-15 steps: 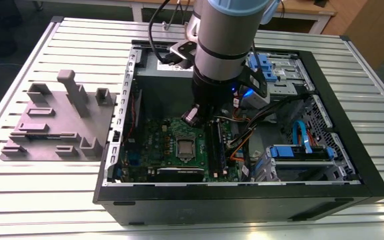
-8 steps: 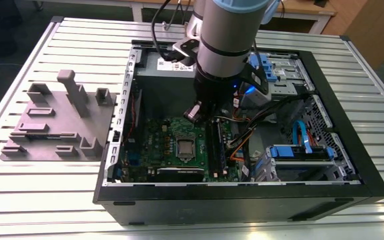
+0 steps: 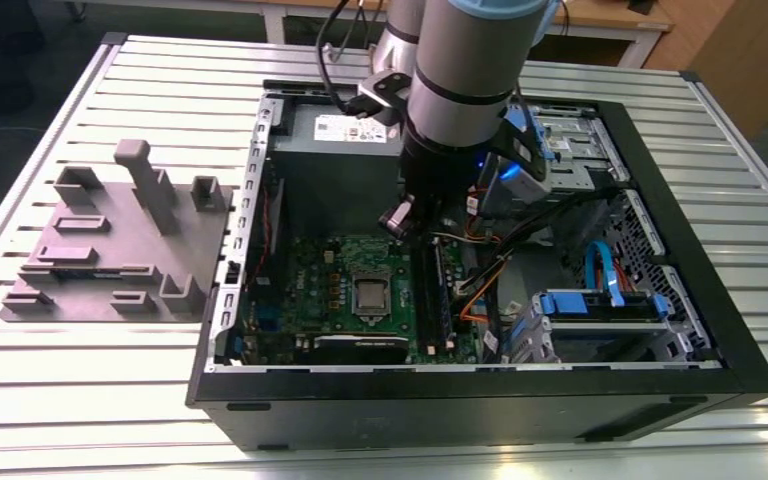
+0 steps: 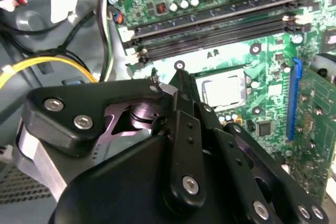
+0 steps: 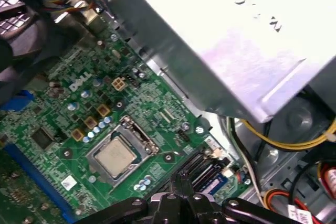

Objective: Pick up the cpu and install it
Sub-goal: 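Install the first cpu locking lever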

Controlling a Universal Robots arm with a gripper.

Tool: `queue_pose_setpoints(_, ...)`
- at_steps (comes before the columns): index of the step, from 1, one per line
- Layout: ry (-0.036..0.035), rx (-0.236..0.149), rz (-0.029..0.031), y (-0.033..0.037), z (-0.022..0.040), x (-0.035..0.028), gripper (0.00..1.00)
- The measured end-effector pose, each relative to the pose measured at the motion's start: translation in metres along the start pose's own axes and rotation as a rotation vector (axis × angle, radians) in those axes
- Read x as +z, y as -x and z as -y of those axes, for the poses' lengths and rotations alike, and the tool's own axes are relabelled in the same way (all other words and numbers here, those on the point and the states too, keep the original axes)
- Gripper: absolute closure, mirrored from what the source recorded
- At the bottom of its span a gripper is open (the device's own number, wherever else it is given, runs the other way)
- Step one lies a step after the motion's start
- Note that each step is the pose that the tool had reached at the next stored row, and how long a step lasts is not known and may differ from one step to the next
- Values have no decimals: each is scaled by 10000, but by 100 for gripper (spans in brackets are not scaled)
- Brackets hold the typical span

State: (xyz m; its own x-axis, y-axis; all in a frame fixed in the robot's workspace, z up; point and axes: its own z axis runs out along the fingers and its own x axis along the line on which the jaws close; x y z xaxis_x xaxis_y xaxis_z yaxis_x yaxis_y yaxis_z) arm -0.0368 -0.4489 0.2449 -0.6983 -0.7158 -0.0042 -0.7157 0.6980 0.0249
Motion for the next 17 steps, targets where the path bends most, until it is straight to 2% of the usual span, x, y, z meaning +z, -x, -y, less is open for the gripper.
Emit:
queue_pose_setpoints(5, 3, -4, 4, 80, -62, 13, 90)
queue_pose_setpoints(12, 20, -12, 21, 127, -115, 39, 90)
queue_pose_setpoints(17, 20, -107, 18, 105, -176, 67, 90)
